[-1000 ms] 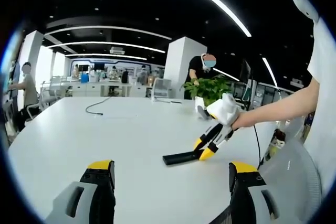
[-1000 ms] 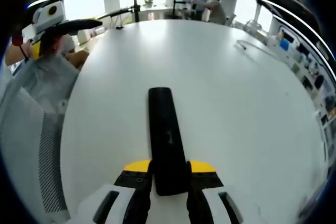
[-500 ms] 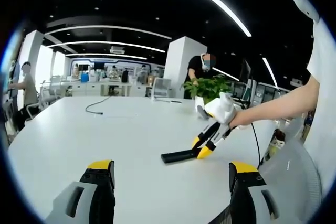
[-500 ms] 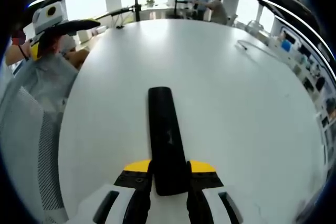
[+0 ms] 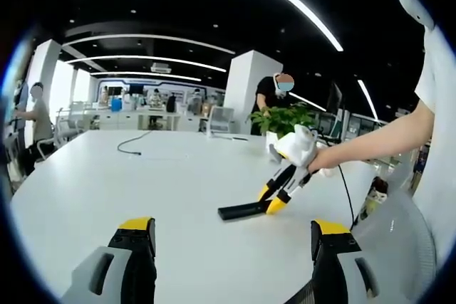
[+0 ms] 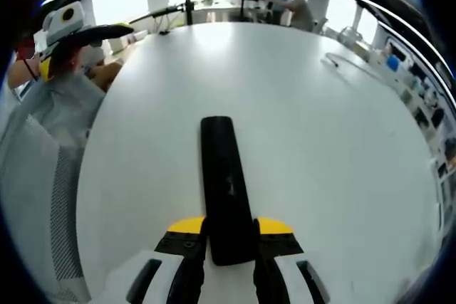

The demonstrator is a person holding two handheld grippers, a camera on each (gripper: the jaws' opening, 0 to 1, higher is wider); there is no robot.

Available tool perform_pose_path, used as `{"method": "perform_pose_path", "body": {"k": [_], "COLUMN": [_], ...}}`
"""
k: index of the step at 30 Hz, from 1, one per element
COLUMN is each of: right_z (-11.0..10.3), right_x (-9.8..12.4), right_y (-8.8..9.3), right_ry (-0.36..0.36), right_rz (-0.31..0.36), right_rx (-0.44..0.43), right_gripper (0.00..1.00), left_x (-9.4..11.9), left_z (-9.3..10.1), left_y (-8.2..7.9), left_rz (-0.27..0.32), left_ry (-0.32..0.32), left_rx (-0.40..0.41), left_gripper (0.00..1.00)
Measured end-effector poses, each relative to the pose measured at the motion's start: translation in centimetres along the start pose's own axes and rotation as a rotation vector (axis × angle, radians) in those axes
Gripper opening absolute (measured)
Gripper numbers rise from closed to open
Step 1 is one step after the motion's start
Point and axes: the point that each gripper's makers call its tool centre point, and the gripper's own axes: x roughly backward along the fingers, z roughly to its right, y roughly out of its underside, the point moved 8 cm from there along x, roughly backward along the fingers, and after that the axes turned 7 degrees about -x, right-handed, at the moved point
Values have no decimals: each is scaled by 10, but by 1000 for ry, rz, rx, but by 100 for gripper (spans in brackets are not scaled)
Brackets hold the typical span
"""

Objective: Press the specified remote control buttons in sequence, fully releasing each button before pressing the next.

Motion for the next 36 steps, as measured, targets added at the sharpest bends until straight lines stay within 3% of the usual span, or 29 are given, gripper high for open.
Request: {"method": "perform_pose_path", "body": {"k": [36], "right_z": [22], "right_x": [-4], "right_y": [-13], "right_ry": [-5], "right_rz": [-69], "right_rx": [19], "right_gripper": [23], "left_x": [0], "left_z": [-2], "left_y": [-1], "left_rz": [18], "left_ry": [-9], "left_rx": [3], "left_gripper": [94]}}
